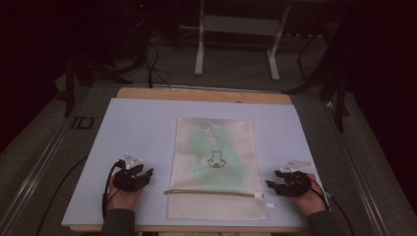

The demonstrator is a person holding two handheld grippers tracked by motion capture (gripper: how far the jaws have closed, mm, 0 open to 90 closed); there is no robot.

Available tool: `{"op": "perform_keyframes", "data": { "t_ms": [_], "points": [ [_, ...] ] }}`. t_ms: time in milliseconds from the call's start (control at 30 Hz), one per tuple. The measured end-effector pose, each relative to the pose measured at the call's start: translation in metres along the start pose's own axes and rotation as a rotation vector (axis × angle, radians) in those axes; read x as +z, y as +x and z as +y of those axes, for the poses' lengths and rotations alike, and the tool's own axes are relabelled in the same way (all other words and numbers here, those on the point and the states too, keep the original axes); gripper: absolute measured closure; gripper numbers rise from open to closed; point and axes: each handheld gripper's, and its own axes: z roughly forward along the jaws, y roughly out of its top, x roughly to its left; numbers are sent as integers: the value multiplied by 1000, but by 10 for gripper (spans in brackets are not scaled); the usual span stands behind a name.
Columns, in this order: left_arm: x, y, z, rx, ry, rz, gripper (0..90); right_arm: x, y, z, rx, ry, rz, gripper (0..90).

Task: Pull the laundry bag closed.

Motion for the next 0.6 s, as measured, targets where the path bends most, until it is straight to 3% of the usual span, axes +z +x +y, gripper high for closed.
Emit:
{"op": "perform_keyframes", "data": {
  "t_ms": [267, 600],
  "points": [
    [-1, -4, 0, 73, 10, -14, 583, -1, 11, 7, -69, 60, 30, 461],
    [-5, -6, -1, 82, -12, -53, 583, -6, 23, 20, -147, 93, 92, 498]
  ]
}}
